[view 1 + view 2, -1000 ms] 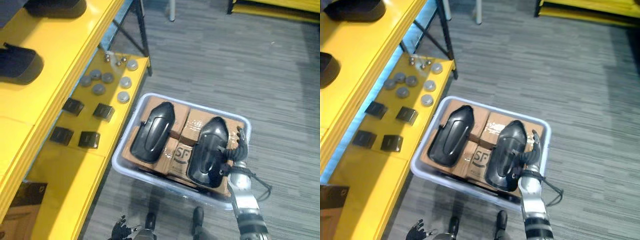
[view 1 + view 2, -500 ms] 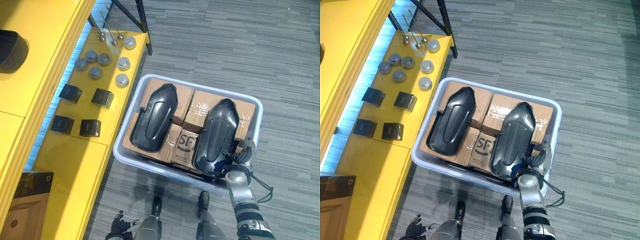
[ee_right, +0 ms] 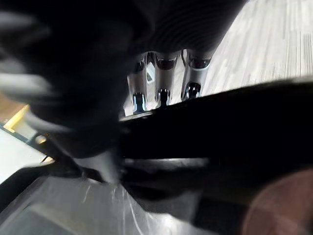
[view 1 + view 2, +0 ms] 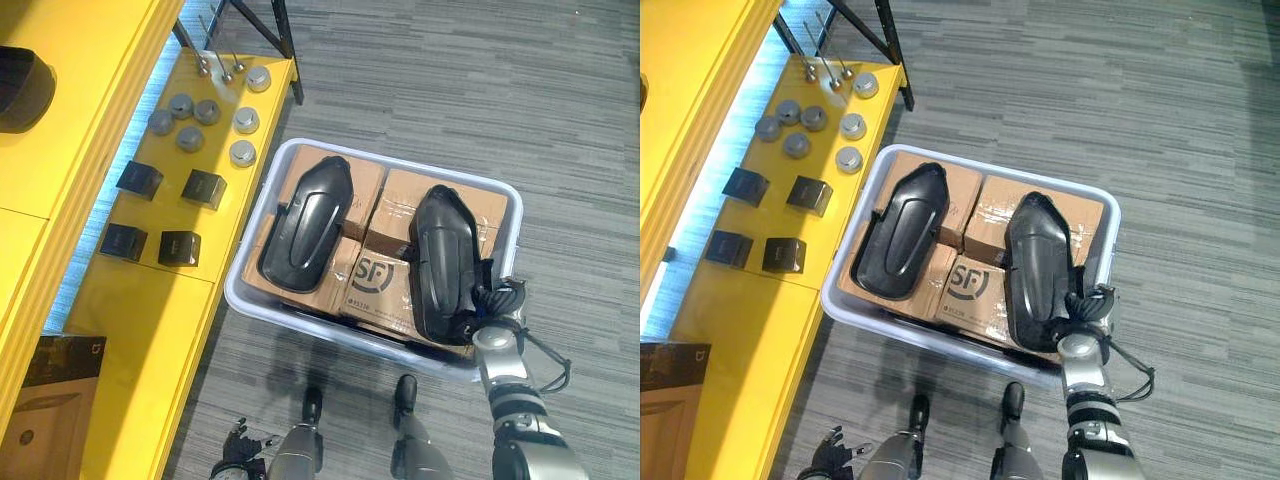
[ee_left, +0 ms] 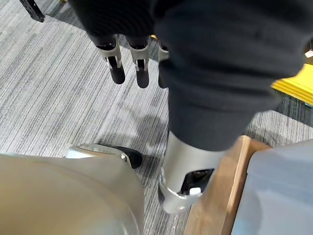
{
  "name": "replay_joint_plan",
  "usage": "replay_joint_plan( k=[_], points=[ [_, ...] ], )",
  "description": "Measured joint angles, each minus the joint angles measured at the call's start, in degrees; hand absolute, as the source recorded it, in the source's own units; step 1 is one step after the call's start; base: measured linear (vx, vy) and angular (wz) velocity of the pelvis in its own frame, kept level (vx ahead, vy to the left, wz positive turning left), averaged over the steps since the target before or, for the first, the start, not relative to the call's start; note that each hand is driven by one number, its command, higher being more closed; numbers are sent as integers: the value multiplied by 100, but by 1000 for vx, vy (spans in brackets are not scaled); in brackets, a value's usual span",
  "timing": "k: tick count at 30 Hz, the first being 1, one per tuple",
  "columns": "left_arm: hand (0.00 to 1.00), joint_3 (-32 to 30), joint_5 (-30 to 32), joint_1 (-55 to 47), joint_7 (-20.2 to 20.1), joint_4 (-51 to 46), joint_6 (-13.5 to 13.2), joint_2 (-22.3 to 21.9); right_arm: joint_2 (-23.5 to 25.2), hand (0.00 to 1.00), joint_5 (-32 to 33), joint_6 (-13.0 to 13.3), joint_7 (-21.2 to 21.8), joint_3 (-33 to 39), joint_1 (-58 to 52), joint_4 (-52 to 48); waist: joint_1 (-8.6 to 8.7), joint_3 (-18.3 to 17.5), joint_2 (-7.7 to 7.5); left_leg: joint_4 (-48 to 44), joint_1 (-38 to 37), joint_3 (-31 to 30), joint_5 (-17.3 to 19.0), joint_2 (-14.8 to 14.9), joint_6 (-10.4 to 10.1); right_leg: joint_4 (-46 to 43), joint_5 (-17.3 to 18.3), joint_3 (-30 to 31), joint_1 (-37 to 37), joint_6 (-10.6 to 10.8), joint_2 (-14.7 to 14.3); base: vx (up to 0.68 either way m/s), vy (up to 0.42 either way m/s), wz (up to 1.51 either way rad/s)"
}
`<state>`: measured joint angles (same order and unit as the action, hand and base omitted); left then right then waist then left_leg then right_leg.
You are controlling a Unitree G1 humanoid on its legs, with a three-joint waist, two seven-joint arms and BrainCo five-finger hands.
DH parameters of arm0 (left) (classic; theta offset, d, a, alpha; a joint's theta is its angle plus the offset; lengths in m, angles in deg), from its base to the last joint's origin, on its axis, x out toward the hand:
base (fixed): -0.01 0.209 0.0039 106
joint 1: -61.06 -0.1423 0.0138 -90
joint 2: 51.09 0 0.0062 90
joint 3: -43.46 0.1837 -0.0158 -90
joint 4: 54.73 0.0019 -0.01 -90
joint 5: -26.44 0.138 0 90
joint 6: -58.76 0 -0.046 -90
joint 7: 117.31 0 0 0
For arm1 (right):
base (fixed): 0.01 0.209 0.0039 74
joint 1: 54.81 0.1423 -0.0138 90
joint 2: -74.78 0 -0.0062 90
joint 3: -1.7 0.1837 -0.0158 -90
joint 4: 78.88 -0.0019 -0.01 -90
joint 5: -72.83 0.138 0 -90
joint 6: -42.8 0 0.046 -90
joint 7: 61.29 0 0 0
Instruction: Walk over and take plastic housings, then place them on the shelf
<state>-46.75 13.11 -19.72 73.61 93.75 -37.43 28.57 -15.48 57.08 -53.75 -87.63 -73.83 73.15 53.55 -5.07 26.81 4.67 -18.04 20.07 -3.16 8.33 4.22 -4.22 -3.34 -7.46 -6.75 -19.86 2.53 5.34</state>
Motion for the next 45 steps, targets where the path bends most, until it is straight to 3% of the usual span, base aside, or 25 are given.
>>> replay_joint_plan(
  k=[5, 11, 16, 21, 25, 26, 32, 35, 39, 45],
  points=[
    [0, -3, -254, -184, -94, -549, 5, -1, -195, 100, -57, -8, 486, -569, -48, 87, 15, 35, 41, 209, -506, -8, -56, 13, -5, 140, -1, -33, 497, -3, -15, 2, 0, 3],
    [0, -54, -806, -1050, -242, -3198, -59, 76, -427, 100, -820, 8, 861, -994, -795, -1394, 28, -104, 27, 388, -1073, -139, -71, -3, 16, 323, 1, -178, 1148, -1, -6, -7, 13, 13],
    [0, -218, -787, -1778, -647, -5058, 62, 432, -598, 100, -1432, 223, 1345, -1132, -1557, -2266, 120, -848, -3, 704, -1433, -131, -98, 2, 39, 594, 2, -205, 1525, 3, -17, 28, -1, 1],
    [0, -190, -1037, -1545, -908, -5616, 121, 692, -945, 100, -1711, 333, 1599, -1264, -1708, -2417, 148, -1412, -45, 892, -1742, -123, -137, 24, 10, 734, 1, -225, 1808, 3, -39, 52, 0, 1],
    [0, 573, -1845, -1007, -1014, -5539, 152, 972, -1021, 100, -1841, 358, 1649, -1488, -1700, -2416, 159, -1676, -161, 1037, -1943, -180, -223, 43, -27, 803, -3, -325, 2013, 3, -49, 15, -11, 11],
    [0, 879, -2137, -797, -1013, -5434, 209, 974, -1016, 0, -1841, 407, 1684, -1593, -1675, -2416, 163, -1784, -202, 1063, -1945, -185, -250, 40, -20, 803, -3, -336, 2013, 2, -44, -39, -6, 4],
    [0, 1418, -2063, -613, -961, -5322, 293, 832, -755, 0, -1835, 406, 1638, -1519, -1471, -2213, 290, -1825, -253, 1263, -1971, -238, -405, 14, -9, 803, -46, -383, 1987, -13, -9, -62, -6, 6],
    [0, 1652, -1654, -561, -819, -5277, 300, 632, -463, 0, -1779, 323, 1434, -1313, -1201, -1346, 261, -1790, -274, 1246, -1676, -326, -492, 9, -32, 790, -105, -484, 1749, -38, 0, -94, -29, 16],
    [0, 1742, -1104, -449, -487, -5410, 290, 523, -376, 0, -1274, 137, 1115, -949, -142, -142, 184, -1096, -214, 854, -915, -392, -532, 11, -62, 619, -241, -558, 1146, -80, 1, -142, -42, 10],
    [0, 1752, -993, -503, 18, -6034, 96, 393, -956, 0, -720, 21, 449, -556, 1020, 653, 112, -330, -34, 419, -166, -478, -561, -43, -100, 264, -244, -669, 486, -80, 88, -58, 32, 13]
  ],
)
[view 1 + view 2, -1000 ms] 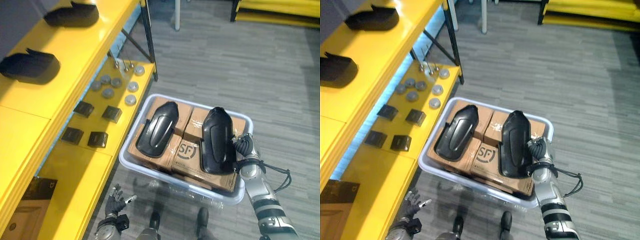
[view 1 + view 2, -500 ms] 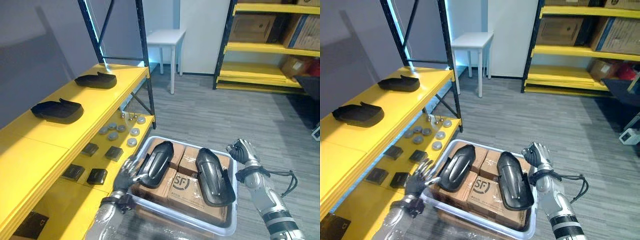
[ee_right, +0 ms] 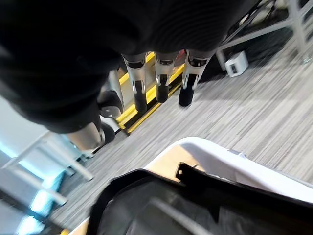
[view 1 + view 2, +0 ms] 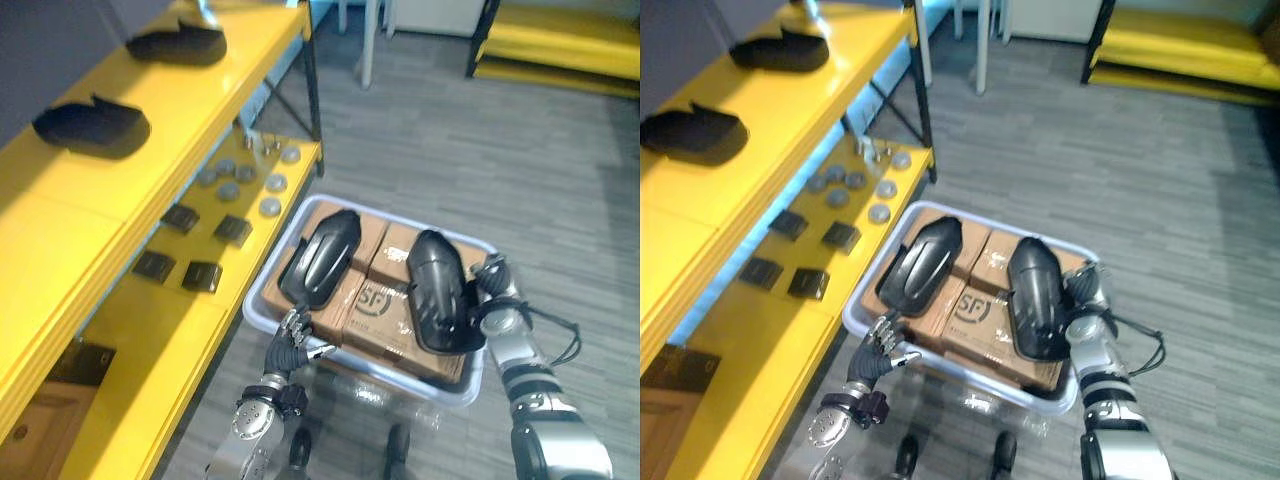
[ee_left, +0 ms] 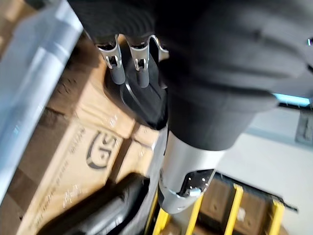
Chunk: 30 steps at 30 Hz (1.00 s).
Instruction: Walk over and take plastic housings, then place them on the shelf
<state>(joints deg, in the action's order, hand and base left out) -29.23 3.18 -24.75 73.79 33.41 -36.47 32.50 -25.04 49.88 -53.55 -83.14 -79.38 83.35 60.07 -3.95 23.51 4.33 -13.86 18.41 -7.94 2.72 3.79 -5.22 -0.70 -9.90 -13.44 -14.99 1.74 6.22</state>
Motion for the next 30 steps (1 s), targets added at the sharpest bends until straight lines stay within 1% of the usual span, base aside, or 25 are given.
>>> replay_joint_plan(
  k=[1, 2, 3, 6, 7, 9, 11, 12, 14, 15, 17, 18, 19, 23, 26, 30],
  points=[
    [0, 0, 0, 0, 30, -18, -29, -15, -79, 0, 39, 0, -66, -3, 74, 32, -2, 36, 28, -42, 78, -1, 0, -14, 0, -2, -11, 0, -60, 14, 12, 13, 99, 5],
    [0, 10, -2, -2, 115, -44, -83, -58, -272, 0, 64, 2, -207, -5, 240, 227, -10, 96, 87, -124, 272, -2, 0, -58, 1, -12, -32, -1, -207, 41, 48, 21, 86, 5],
    [0, 11, -4, -2, 122, -44, -86, -70, -305, 0, 65, 2, -226, -5, 252, 256, -11, 110, 99, -144, 304, -4, 0, -65, 1, -13, -33, -3, -229, 44, 56, 38, 104, 5],
    [0, 122, -5, 29, 239, -42, -161, -114, -434, 0, 62, -1, -467, -10, 318, 470, -8, 128, 116, -267, 632, -2, 1, -96, 2, -72, -46, -2, -517, 63, 114, 47, 73, 4],
    [0, 214, -7, 42, 259, -30, -198, -116, -481, 0, 32, -8, -639, -27, 341, 544, -10, 172, 133, -307, 726, -3, 1, -112, 2, -77, -57, -2, -597, 78, 133, 33, 37, 3],
    [0, 270, -7, 53, 285, 26, -232, -155, -603, 0, 17, -22, -775, -156, 421, 704, -21, 203, 171, -365, 839, -2, 4, -130, 5, -81, -70, -5, -679, 94, 150, 25, 45, 3],
    [0, 280, -7, 86, 333, 112, -249, -227, -709, 0, 36, -16, -826, -344, 536, 890, -28, 239, 207, -397, 917, -6, 9, -136, 12, -81, -90, -6, -738, 103, 154, 9, 20, 1],
    [0, 344, -7, 132, 363, 181, -253, -241, -796, 0, 53, -15, -830, -471, 648, 1114, -48, 262, 253, -448, 1022, -13, 18, -138, 24, -81, -108, -9, -812, 101, 152, 0, 0, 0],
    [0, 401, -8, 187, 376, 240, -256, -251, -853, 0, 94, 23, -811, -529, 695, 1261, -62, 291, 302, -459, 1100, -29, 25, -147, 38, -81, -126, -15, -878, 104, 153, 0, 0, 0],
    [0, 405, -8, 219, 378, 307, -260, -282, -862, 100, 234, 46, -769, -579, 746, 1421, -72, 303, 332, -494, 1174, -32, 26, -152, 39, -81, -135, -16, -934, 109, 151, 0, 0, 0],
    [0, 403, -8, 275, 380, 420, -260, -360, -917, 100, 365, 146, -716, -617, 784, 1541, -72, 314, 354, -540, 1245, -47, 27, -156, 41, -81, -147, -26, -978, 111, 148, 5, 0, 2],
    [0, 399, -7, 286, 379, 467, -261, -409, -992, 100, 471, 199, -588, -706, 793, 1626, -87, 316, 357, -549, 1255, -60, 26, -159, 41, -81, -147, -36, -981, 112, 148, 0, 0, 0],
    [0, 399, -8, 288, 379, 507, -264, -455, -1073, 100, 474, 255, -552, -794, 799, 1746, -112, 316, 358, -555, 1264, -72, 27, -173, 41, -81, -147, -46, -982, 112, 147, 30, -3, 4],
    [0, 380, -6, 302, 374, 541, -269, -479, -1327, 100, 646, 339, -328, -900, 865, 1942, -138, 320, 367, -591, 1351, -148, 27, -180, 41, -81, -146, -130, -1007, 112, 139, 34, -13, 8],
    [0, 314, -7, 310, 374, 541, -269, -489, -1298, 100, 923, 398, -169, -902, 853, 2025, -159, 321, 375, -596, 1343, -146, 23, -183, 42, -83, -147, -128, -1003, 111, 140, 47, -21, 0],
    [0, 191, -6, 310, 373, 541, -267, -553, -1180, 100, 924, 422, -94, -901, 665, 1940, -171, 332, 406, -578, 1211, -136, 22, -183, 42, -81, -145, -124, -884, 109, 140, 58, -20, -1]
  ],
)
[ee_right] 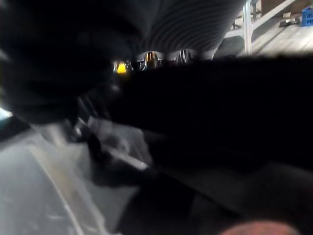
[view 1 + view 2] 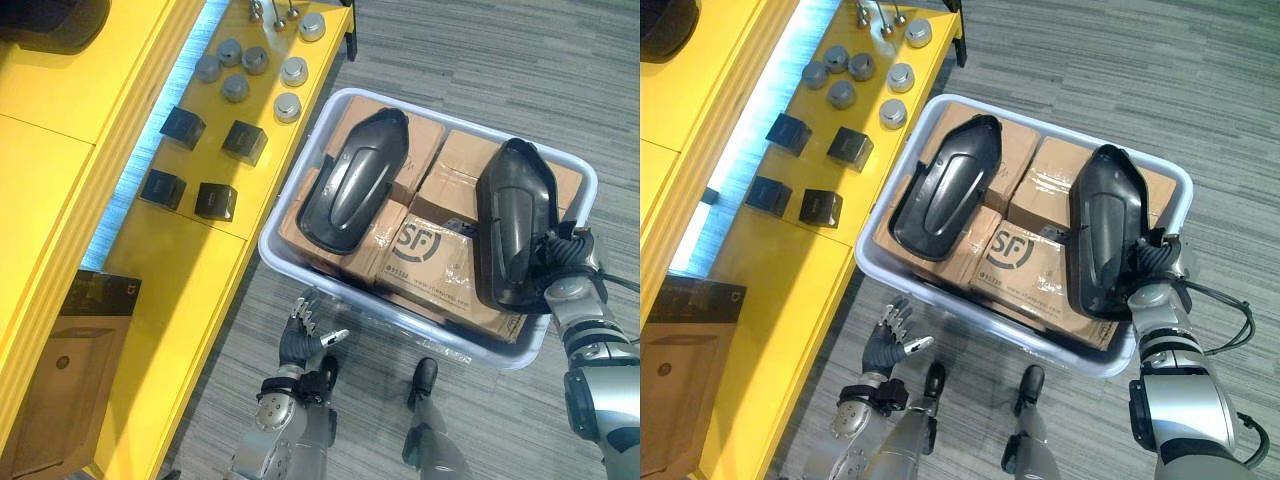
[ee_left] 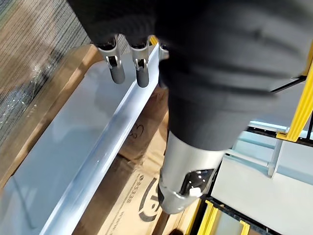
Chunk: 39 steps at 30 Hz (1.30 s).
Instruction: Walk over and take plastic housings, then place them on the shelf
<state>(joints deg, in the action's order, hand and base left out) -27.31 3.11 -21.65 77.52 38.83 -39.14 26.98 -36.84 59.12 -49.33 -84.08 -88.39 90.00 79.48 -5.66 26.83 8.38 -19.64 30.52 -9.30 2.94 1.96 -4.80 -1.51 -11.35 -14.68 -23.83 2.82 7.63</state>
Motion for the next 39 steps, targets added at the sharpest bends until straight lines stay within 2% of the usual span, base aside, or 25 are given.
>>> replay_joint_plan(
  k=[4, 8, 10, 12, 13, 14, 16, 18, 22, 25, 30, 34, 39],
  points=[
    [0, -109, 4, -8, -4, -16, 1, -9, 259, 100, -73, -109, -11, -15, -473, -867, 38, 0, 2, 104, -283, 15, -1, 5, 4, 25, 8, 7, 231, -7, 0, 40, -10, -1],
    [0, -219, 25, -47, -18, -183, 2, 63, 381, 100, -617, -236, -20, -14, -962, -1920, 119, 10, -15, 285, -627, 27, -18, 16, 28, 111, 11, 8, 545, -10, -9, 29, -7, 0],
    [0, -214, 6, -65, -61, -426, 2, 263, 421, 100, -946, -292, -21, -14, -1168, -2698, 198, 5, -30, 420, -946, 107, -33, 32, 47, 161, 12, 69, 785, -11, -14, 52, -3, -11],
    [0, -221, -21, -52, -139, -569, -4, 359, 440, 100, -1136, -293, -26, -12, -1382, -3241, 206, -45, -112, 558, -1198, 200, -30, 55, 47, 248, 14, 148, 964, -7, -31, 52, 2, -22],
    [0, -218, -36, -56, -174, -643, -7, 417, 477, 100, -1195, -291, -24, -16, -1547, -3516, 223, -163, -214, 660, -1286, 245, -35, 70, 54, 316, 15, 166, 1016, -7, -48, 51, -6, -21],
    [0, -212, -61, -50, -193, -664, -16, 452, 503, 100, -1236, -293, -23, -14, -1613, -3624, 234, -219, -271, 708, -1328, 276, -41, 85, 61, 322, 15, 180, 1022, -7, -58, 74, -11, -13],
    [0, -190, -299, -11, -338, -645, -15, 618, 687, 100, -1396, -295, -8, -31, -1815, -3941, 371, -366, -515, 916, -1588, 337, -66, 118, 64, 442, 12, 254, 1202, -9, -93, 83, -8, -15],
    [0, -186, -586, 19, -418, -601, -13, 684, 783, 100, -1461, -294, 44, -103, -1980, -4129, 429, -546, -659, 1026, -1747, 437, -73, 142, 57, 506, 11, 325, 1283, -9, -109, 82, 4, -21],
    [0, 134, -1063, 596, -543, -47, 42, 762, 856, 100, -1712, -298, 130, -164, -2278, -4540, 496, -898, -709, 1165, -1987, 490, -86, 144, 42, 602, 10, 345, 1478, -8, -109, 96, 26, -8],
    [0, 347, -1434, 1095, -578, 404, 104, 733, 950, 100, -1987, -283, 155, -598, -2417, -5190, 542, -1159, -714, 1280, -2199, 498, -89, 184, 38, 623, 11, 347, 1641, -8, -144, 36, 10, -2],
    [0, 671, -1603, 1472, -548, 832, 190, 692, 1252, 100, -2180, -103, 156, -1130, -2630, -5904, 574, -1399, -836, 1475, -2426, 482, -141, 202, 37, 627, 40, 345, 1790, -18, -156, -6, 1, 0],
    [0, 822, -1736, 1515, -486, 1007, 209, 784, 1432, 100, -2288, -88, 143, -1317, -2822, -5980, 588, -1560, -970, 1728, -2540, 484, -257, 208, 66, 629, 82, 350, 1790, -7, -156, -28, 1, 1],
    [0, 1196, -2056, 1560, -344, 1024, 214, 832, 1545, 100, -2266, -134, 61, -1644, -2994, -5966, 572, -1730, -972, 1924, -2671, 538, -350, 240, 38, 630, 75, 389, 1791, -17, -181, 14, 4, -5]
  ],
)
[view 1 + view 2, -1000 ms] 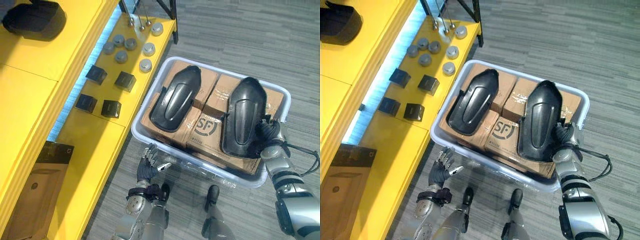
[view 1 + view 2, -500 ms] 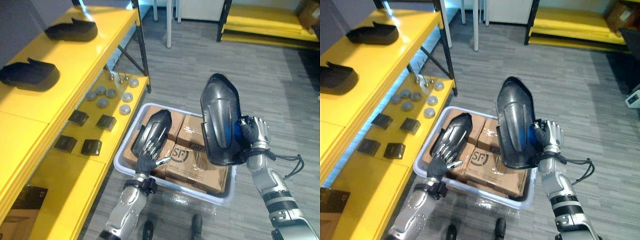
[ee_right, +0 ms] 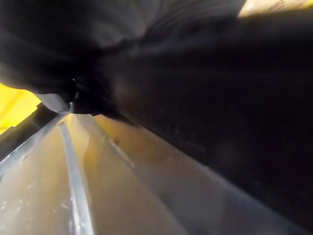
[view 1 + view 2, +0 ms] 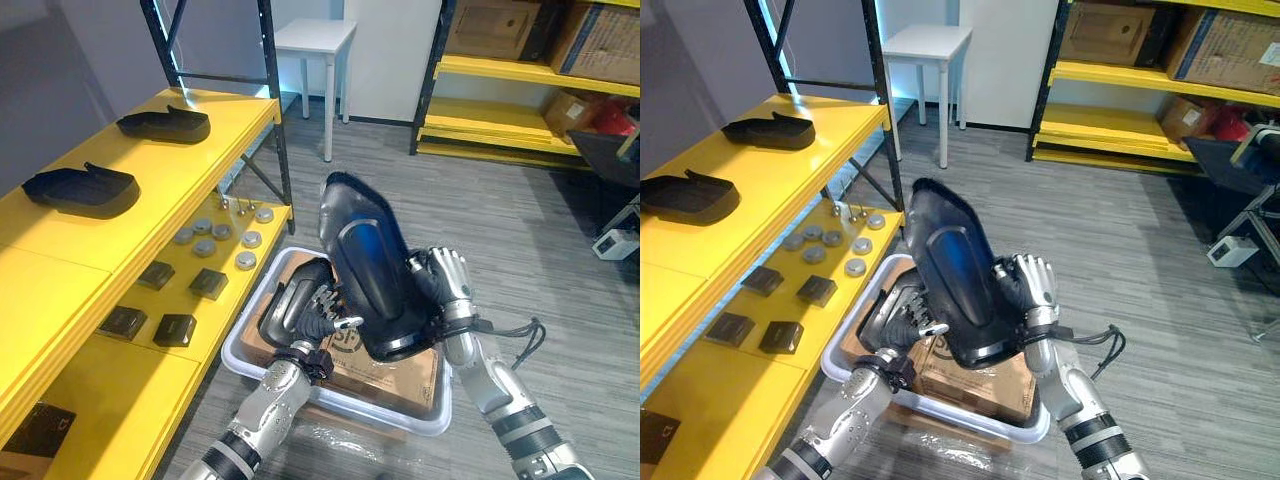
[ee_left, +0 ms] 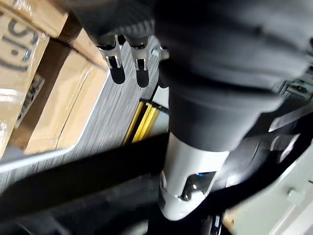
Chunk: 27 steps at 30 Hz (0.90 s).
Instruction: Walk over and take plastic housings, then place them on the shelf
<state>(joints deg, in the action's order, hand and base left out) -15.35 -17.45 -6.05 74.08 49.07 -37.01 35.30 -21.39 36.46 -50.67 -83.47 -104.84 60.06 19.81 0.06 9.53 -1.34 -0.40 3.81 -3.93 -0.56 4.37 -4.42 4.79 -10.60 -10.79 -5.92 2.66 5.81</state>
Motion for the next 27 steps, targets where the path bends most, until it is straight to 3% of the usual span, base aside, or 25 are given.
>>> replay_joint_plan(
  k=[7, 8, 14, 18, 24, 26, 27],
  points=[
    [0, 269, -296, 171, 436, 1, -9, -9, -192, 100, 31, -23, -147, -499, -221, -83, 0, -167, -6, 1, -8, -323, -60, 4, -86, 5, 57, -361, 218, -21, 5, 26, 2, 26],
    [100, 200, -599, 264, 636, 60, -94, -72, -173, 100, 215, -61, -261, -662, -355, -124, -29, -188, -4, 1, 14, -556, -93, -6, -88, 6, 101, -585, 323, -27, 11, -4, -10, 61],
    [100, 267, -1183, 380, 592, 60, -234, 32, -173, 100, 341, -62, -338, -713, -430, -123, -265, -240, -5, 33, 88, -915, -200, -4, -110, 9, 162, -947, 433, -66, -3, -40, -38, 41],
    [100, 357, -1546, 377, 511, 62, -243, 105, -279, 100, 491, -62, -429, -837, -438, -158, -240, -272, -3, 85, 99, -1039, -214, -7, -117, 14, 191, -1139, 546, -62, 5, -39, -24, 23],
    [100, 377, -1571, 357, 479, 62, -243, 131, -294, 100, 533, -62, -487, -885, -445, -160, -247, -382, 16, 214, 192, -1198, -400, 5, -87, 14, 256, -1520, 611, -38, 23, -1, -28, 32],
    [100, 355, -1561, 321, 451, 62, -245, 135, -296, 100, 535, -62, -489, -913, -444, -159, -240, -418, 47, 256, 266, -1149, -486, 0, -79, 9, 270, -1666, 614, -20, 58, 19, -2, 43],
    [100, 346, -1560, 318, 450, 62, -244, 132, -296, 100, 547, -62, -492, -915, -443, -159, -212, -434, 70, 240, 376, -414, -520, 124, 39, 7, 273, -1834, 617, -13, 130, 24, 40, 73]
  ],
)
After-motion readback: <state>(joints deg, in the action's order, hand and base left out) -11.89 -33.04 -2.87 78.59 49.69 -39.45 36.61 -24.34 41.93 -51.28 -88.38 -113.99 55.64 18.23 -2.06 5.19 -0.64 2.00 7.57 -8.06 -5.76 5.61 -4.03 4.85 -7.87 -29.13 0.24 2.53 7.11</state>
